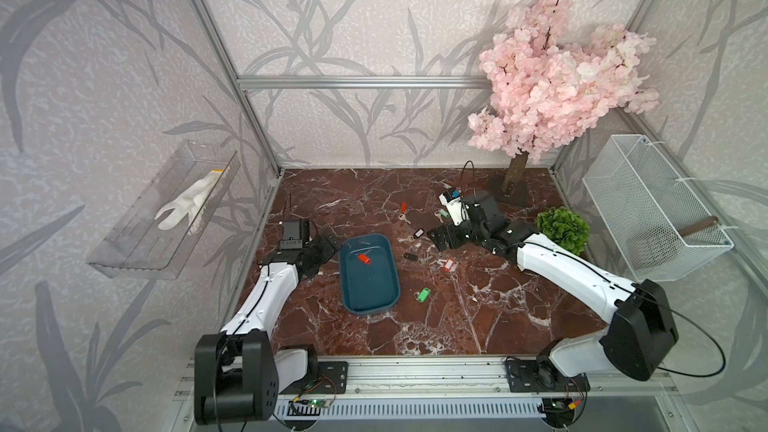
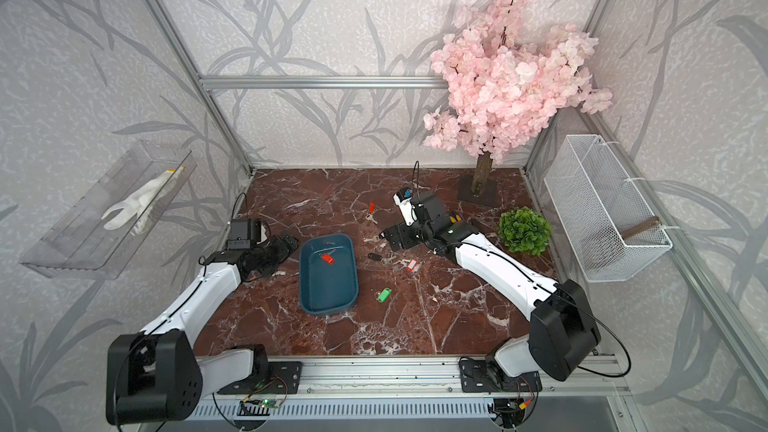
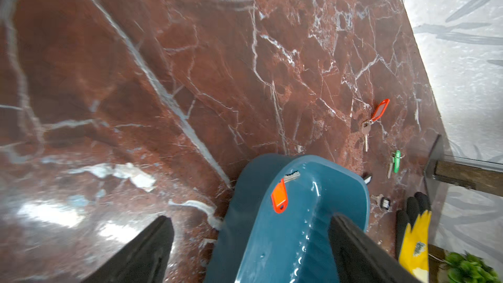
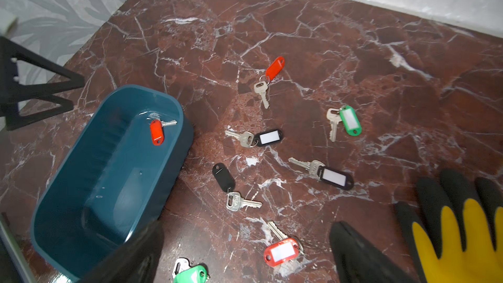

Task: Take the keys out of the storage box
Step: Place the key at the center of the board, then adjust the storage box at the center of the board.

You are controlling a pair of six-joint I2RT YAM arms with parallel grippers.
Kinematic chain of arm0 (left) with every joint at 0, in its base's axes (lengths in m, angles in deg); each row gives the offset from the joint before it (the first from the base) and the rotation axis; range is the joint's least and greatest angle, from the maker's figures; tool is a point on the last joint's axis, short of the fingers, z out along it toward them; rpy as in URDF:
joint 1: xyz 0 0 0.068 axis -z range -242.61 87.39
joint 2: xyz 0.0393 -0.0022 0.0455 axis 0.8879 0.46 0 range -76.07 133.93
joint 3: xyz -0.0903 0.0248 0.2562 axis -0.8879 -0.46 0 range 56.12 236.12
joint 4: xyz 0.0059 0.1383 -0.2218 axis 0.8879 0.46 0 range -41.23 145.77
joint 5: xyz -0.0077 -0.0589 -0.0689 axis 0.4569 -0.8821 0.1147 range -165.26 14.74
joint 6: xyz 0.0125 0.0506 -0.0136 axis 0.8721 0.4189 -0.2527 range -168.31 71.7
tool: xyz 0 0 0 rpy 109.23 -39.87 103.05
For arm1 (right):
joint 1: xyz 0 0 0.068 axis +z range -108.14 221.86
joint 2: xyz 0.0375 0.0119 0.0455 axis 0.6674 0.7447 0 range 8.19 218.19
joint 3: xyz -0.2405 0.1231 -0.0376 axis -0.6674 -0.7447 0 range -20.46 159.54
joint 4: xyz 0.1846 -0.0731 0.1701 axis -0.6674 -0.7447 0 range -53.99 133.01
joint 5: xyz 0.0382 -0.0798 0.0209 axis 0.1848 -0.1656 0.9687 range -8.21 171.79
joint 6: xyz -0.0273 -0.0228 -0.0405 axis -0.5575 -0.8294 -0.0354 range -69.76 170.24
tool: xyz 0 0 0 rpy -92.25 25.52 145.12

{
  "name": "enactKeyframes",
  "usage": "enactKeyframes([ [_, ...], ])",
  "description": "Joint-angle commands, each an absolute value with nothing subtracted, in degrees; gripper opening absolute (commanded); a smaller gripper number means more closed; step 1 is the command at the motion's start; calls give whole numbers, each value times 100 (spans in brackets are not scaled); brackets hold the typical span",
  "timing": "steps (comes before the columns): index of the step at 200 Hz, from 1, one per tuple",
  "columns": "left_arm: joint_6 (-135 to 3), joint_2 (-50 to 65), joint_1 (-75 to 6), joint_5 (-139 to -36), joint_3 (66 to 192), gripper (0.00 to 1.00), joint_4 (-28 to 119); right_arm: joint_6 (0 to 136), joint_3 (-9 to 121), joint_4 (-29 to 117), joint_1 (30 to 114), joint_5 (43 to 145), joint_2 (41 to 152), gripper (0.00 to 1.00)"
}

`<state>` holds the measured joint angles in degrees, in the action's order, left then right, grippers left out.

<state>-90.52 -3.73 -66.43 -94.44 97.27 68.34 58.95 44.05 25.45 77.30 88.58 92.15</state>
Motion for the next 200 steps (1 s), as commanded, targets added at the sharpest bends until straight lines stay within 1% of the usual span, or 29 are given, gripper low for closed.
enactKeyframes([
  [1, -9142, 220, -6640, -10196, 9862, 84, 6283, 5811, 4639, 2313, 7846, 8955, 9355, 99],
  [43, -9266, 768, -6311, -10413, 10005, 75, 5862, 5750, 4802, 2228, 8036, 9028, 9586, 99],
  [74, -9225, 1000, -6042, -10407, 10256, 73, 5877, 5498, 5301, 1871, 8339, 8994, 10039, 100],
  [88, -9250, 1067, -5996, -10414, 10291, 72, 5813, 5387, 5587, 1687, 8474, 8964, 10301, 98],
  [98, -9284, 1094, -5989, -10439, 10280, 72, 5747, 5328, 5770, 1598, 8563, 8978, 10478, 94],
  [115, -9287, 1049, -5992, -10447, 10295, 74, 5758, 5205, 6097, 1471, 8721, 8987, 10882, 90],
  [126, -9253, 902, -5997, -10289, 10267, 76, 5865, 5113, 6362, 1378, 8819, 8966, 11119, 85],
  [148, -9293, 397, -6138, -9868, 10040, 79, 6063, 4883, 6799, 1278, 8990, 8957, 11586, 82],
  [172, -9465, -325, -6329, -9527, 9650, 81, 6260, 4498, 7131, 1357, 9053, 9040, 12039, 81],
  [200, -9673, -1320, -6408, -8805, 9229, 86, 6793, 4061, 7424, 1539, 9080, 9194, 12499, 79],
])
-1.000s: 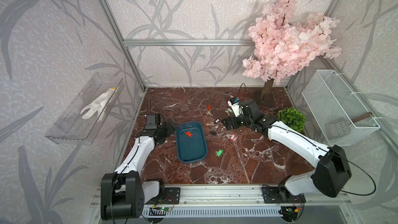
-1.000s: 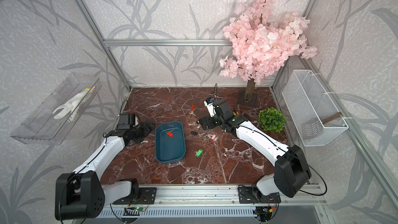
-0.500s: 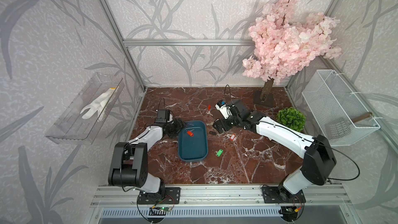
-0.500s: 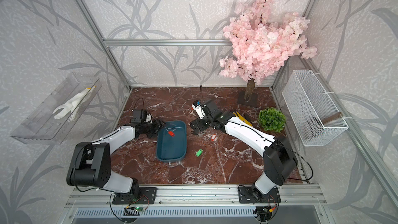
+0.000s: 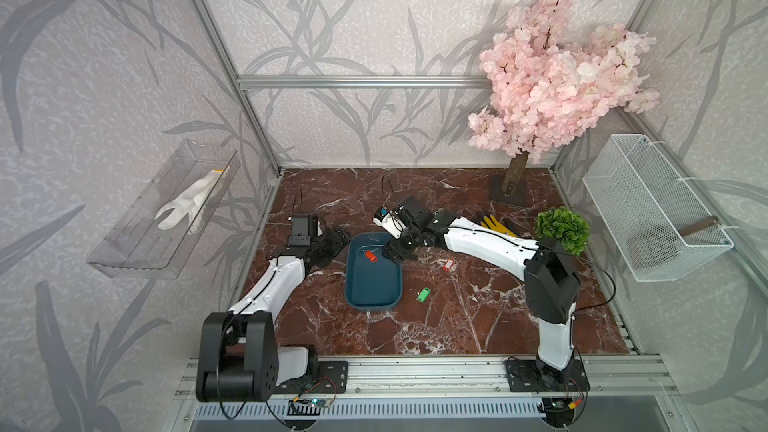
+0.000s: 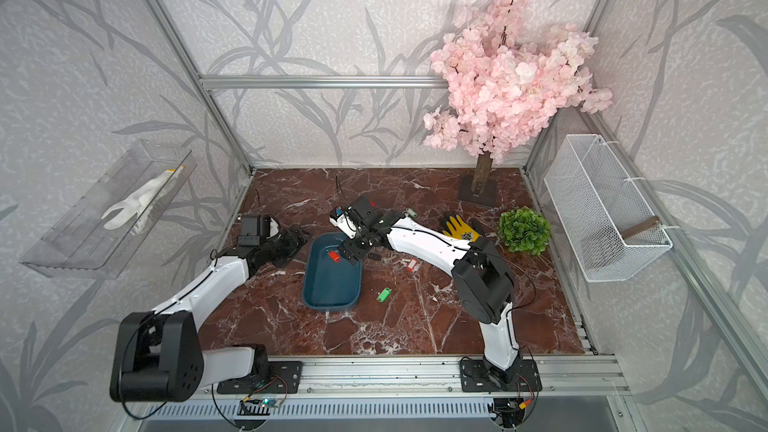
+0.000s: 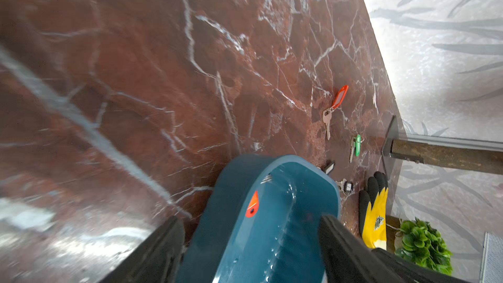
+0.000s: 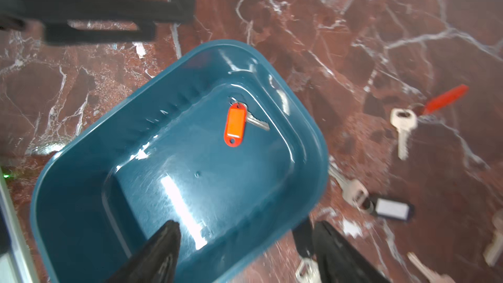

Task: Take the keys out of the storage box
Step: Adjust the storage box at the center of the board.

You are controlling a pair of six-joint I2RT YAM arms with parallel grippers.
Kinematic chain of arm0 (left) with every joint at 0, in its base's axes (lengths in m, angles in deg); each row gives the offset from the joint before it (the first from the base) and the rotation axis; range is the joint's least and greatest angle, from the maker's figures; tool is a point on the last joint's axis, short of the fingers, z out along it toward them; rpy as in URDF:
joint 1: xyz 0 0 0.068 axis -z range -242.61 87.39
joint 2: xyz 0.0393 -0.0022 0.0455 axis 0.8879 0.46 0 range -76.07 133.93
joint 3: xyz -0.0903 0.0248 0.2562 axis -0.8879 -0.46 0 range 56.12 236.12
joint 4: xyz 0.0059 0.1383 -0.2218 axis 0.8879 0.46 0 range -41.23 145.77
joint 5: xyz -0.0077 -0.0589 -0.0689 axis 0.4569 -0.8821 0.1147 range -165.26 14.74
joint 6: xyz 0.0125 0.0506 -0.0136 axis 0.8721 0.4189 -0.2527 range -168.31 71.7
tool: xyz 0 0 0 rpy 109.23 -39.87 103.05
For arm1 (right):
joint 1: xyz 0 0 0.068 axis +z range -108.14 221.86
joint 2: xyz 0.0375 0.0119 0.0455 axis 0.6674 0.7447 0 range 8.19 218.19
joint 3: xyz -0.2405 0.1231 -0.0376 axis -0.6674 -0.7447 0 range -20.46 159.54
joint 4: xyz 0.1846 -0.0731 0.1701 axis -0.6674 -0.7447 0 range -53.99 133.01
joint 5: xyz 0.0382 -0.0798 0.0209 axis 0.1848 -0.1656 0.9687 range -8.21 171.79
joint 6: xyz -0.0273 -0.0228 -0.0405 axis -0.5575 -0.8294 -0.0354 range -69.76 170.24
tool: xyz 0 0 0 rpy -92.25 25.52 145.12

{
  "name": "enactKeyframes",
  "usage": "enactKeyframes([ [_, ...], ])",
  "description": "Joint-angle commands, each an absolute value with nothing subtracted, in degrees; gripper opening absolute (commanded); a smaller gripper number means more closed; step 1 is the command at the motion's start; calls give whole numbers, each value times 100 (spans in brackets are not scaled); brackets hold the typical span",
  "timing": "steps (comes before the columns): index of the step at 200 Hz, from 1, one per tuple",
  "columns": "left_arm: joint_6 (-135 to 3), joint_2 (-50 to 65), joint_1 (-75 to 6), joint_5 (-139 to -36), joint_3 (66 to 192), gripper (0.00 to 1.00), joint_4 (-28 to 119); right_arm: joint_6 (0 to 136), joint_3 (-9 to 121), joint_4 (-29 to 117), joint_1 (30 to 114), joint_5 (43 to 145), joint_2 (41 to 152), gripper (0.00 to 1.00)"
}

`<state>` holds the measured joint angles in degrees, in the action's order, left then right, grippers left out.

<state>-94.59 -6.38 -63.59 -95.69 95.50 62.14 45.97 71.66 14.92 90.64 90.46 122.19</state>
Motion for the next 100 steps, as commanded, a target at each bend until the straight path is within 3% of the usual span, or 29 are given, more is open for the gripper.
enactKeyframes([
  [1, -9682, -1357, -6409, -8789, 9209, 86, 6806, 4050, 7431, 1545, 9081, 9196, 12512, 79],
  [53, -9788, -3108, -6472, -7806, 8687, 94, 7508, 3204, 7912, 1709, 9161, 9312, 13212, 72],
  [100, -9899, -3701, -6506, -7610, 8479, 96, 7719, 2731, 8287, 1956, 9222, 9246, 13781, 63],
])
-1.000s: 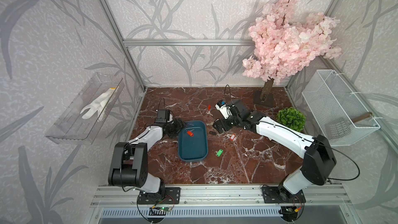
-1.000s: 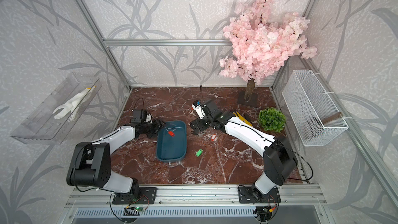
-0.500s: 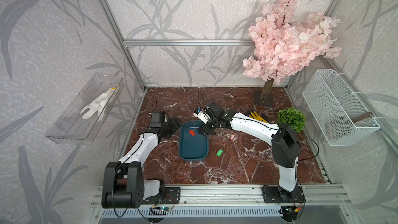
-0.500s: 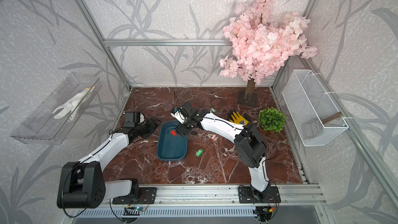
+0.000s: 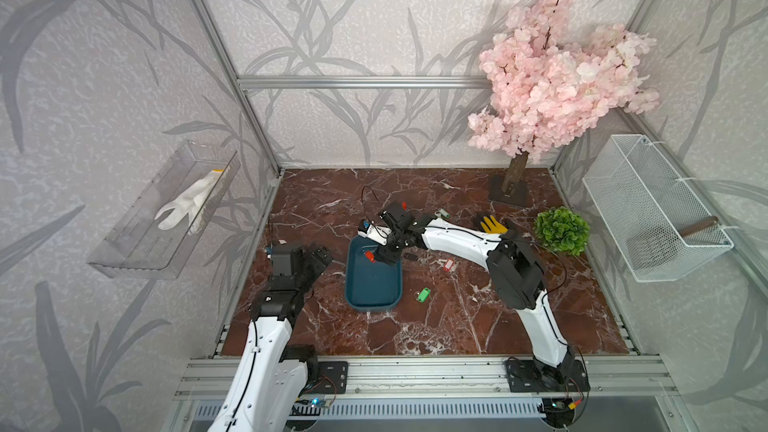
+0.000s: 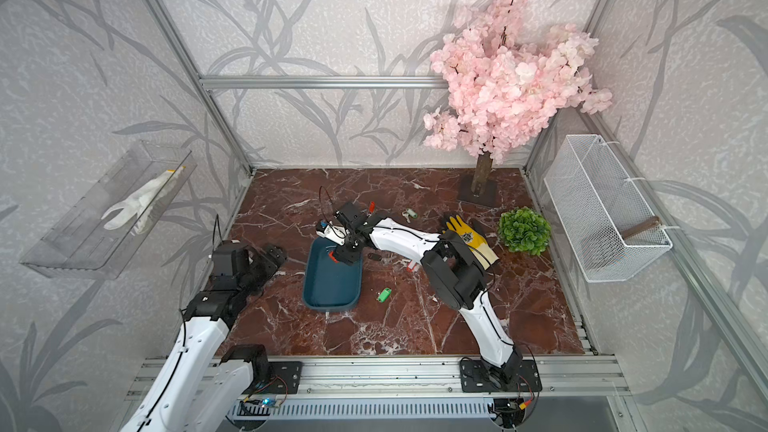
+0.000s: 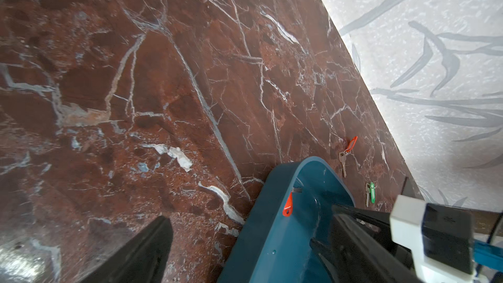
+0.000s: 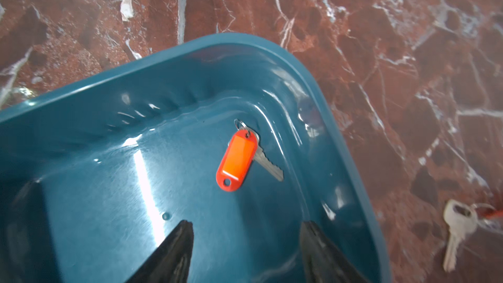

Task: Take the keys out of the storage box
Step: Adjust the storage box at the center of the board, then pick up the key from the storage box.

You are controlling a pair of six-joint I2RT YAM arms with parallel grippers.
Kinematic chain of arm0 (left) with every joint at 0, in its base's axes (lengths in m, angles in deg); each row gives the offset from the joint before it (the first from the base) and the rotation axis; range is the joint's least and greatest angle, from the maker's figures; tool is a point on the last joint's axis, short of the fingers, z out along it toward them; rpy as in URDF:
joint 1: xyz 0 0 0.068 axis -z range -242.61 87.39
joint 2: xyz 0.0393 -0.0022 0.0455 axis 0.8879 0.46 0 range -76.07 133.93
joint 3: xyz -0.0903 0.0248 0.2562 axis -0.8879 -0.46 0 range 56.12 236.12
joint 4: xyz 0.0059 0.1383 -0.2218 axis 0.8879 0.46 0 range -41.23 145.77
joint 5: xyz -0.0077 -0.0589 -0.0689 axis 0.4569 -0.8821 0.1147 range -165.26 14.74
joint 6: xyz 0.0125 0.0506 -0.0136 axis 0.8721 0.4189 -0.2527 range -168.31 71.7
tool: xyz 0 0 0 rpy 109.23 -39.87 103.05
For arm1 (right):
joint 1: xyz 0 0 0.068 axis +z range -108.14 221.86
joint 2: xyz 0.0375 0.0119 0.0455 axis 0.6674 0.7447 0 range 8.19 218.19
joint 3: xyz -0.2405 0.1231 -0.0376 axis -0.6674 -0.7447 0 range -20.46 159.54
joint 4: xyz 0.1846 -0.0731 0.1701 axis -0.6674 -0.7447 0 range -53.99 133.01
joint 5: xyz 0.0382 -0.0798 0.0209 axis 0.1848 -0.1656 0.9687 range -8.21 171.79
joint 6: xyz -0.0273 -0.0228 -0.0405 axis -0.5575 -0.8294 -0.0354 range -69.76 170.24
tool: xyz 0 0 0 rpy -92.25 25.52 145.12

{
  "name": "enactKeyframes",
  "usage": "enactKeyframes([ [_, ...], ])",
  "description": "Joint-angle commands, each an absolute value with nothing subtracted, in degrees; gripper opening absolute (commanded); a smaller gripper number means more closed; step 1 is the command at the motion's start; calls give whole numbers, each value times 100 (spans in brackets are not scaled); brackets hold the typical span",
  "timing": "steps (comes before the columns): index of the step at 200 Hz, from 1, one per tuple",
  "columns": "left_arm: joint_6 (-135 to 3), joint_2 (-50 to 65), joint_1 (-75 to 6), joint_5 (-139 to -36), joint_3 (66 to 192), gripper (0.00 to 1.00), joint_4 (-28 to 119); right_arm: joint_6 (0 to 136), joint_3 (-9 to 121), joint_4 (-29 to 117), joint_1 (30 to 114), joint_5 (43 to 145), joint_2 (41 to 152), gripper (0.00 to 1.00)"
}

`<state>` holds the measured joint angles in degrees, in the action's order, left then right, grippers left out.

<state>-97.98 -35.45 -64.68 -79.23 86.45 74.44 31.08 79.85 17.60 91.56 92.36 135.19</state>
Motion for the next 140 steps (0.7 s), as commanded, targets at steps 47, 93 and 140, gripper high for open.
enactKeyframes([
  [47, -9902, -3744, -6523, -7559, 8384, 98, 7701, 2748, 8597, 2139, 9275, 9277, 14124, 61],
  [93, -9893, -3671, -6532, -7620, 8364, 98, 7624, 2792, 8977, 2113, 9319, 9258, 14427, 57],
  [140, -9867, -3671, -6540, -7641, 8356, 99, 7618, 2783, 9373, 1866, 9338, 9278, 14723, 54],
])
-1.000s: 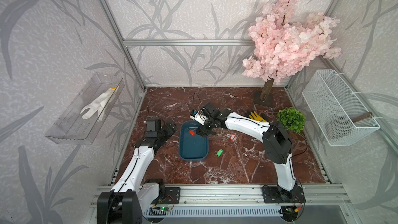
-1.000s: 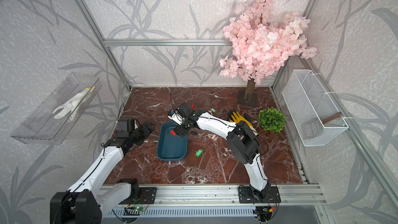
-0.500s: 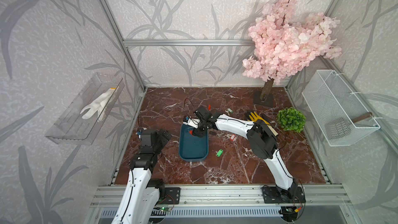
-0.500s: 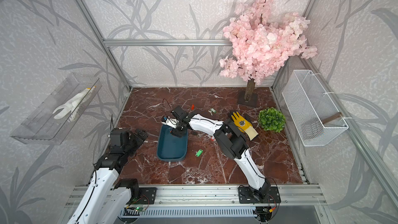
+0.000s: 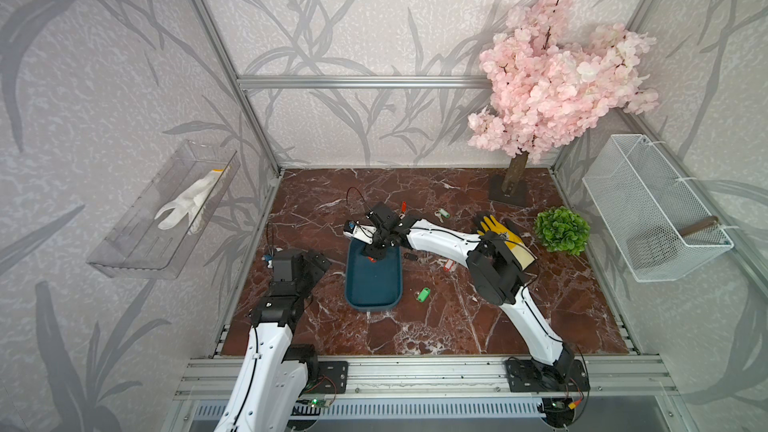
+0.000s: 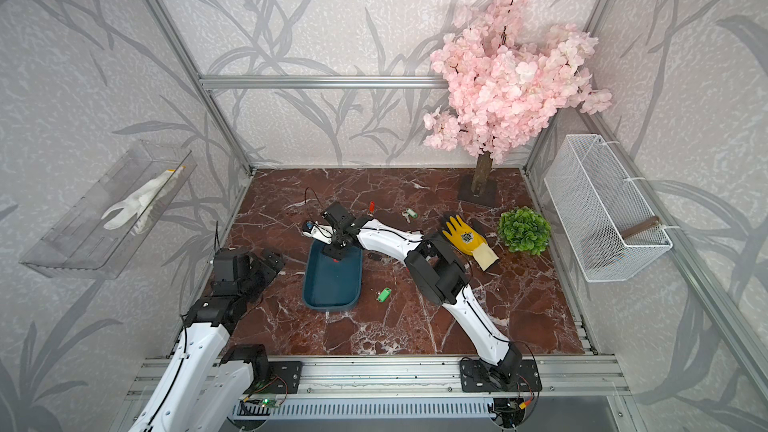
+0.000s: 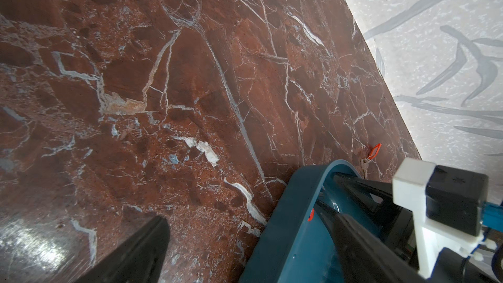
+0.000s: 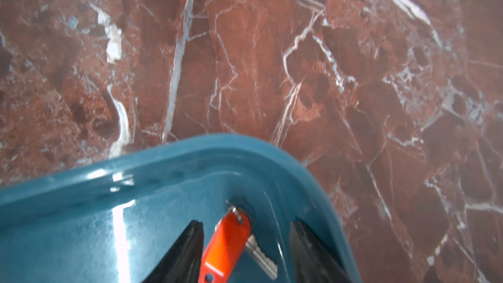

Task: Take the keys out of the storage box
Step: Pick up the key from the storage box.

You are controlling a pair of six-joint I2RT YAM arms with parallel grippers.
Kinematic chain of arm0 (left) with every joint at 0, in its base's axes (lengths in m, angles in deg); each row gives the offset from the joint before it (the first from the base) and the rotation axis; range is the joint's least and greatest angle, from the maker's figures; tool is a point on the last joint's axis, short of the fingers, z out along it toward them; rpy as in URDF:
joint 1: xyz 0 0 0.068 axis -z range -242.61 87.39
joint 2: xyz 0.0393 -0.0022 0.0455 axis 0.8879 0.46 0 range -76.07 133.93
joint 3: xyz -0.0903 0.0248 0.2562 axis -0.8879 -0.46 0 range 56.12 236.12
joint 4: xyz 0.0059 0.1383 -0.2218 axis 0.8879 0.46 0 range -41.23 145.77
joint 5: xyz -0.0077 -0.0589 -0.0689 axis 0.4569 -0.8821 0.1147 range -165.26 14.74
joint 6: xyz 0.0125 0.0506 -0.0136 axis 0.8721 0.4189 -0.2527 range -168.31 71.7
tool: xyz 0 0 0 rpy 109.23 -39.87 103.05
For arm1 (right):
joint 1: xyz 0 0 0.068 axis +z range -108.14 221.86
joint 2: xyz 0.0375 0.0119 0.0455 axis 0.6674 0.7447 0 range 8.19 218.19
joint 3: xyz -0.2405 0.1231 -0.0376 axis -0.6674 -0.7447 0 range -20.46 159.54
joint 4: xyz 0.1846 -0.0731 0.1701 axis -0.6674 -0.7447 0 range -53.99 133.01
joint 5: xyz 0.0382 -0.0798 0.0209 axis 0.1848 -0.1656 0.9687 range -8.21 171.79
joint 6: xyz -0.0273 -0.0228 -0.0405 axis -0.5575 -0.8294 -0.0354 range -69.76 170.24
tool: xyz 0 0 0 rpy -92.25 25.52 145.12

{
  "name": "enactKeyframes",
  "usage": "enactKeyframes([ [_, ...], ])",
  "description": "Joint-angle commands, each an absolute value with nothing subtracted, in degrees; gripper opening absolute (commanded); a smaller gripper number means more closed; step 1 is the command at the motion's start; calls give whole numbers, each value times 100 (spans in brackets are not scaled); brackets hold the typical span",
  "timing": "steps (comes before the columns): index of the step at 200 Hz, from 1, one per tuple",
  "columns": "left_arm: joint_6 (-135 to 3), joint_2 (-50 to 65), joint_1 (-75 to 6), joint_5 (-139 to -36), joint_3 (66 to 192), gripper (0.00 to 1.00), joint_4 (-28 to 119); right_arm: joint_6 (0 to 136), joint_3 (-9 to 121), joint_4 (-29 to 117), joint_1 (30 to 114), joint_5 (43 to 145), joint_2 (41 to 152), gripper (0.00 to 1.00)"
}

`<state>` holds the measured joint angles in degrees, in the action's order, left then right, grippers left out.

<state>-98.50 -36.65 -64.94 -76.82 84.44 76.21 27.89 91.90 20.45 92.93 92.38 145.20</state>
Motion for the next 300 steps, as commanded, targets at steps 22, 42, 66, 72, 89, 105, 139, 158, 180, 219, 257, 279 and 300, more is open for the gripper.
enactKeyframes([
  [22, -9862, -3654, -6543, -7674, 8354, 99, 7602, 2765, 9475, 1781, 9355, 9290, 14818, 54],
  [42, -9857, -3644, -6547, -7679, 8343, 99, 7592, 2757, 9566, 1721, 9354, 9287, 14914, 51],
  [66, -9857, -3619, -6545, -7686, 8337, 99, 7567, 2765, 9676, 1632, 9355, 9312, 15021, 46],
  [72, -9855, -3622, -6552, -7689, 8339, 99, 7571, 2777, 9692, 1622, 9357, 9322, 15037, 44],
  [89, -9858, -3603, -6558, -7688, 8328, 99, 7561, 2775, 9705, 1590, 9354, 9339, 15080, 39],
  [105, -9852, -3599, -6558, -7688, 8328, 99, 7549, 2790, 9707, 1580, 9357, 9339, 15085, 32],
  [139, -9845, -3581, -6570, -7711, 8326, 99, 7536, 2831, 9665, 1533, 9354, 9332, 15025, 17],
  [158, -9849, -3571, -6572, -7709, 8333, 99, 7532, 2844, 9574, 1563, 9513, 9305, 14937, 8],
  [180, -9840, -3574, -6581, -7706, 8345, 99, 7536, 2870, 9400, 1662, 9529, 9278, 14760, 1],
  [219, -9802, -3565, -6604, -7707, 8372, 99, 7500, 3099, 8981, 1959, 9524, 9287, 14210, 0],
  [257, -9748, -3507, -6638, -7814, 8440, 100, 7372, 3503, 8380, 2223, 9530, 9063, 13392, 0],
  [279, -9684, -3413, -6641, -7995, 8479, 100, 7200, 3807, 7865, 2360, 9518, 8929, 12740, 0],
  [300, -9673, -3283, -6653, -8139, 8486, 100, 7011, 4130, 7265, 2442, 9487, 8853, 12030, 0],
])
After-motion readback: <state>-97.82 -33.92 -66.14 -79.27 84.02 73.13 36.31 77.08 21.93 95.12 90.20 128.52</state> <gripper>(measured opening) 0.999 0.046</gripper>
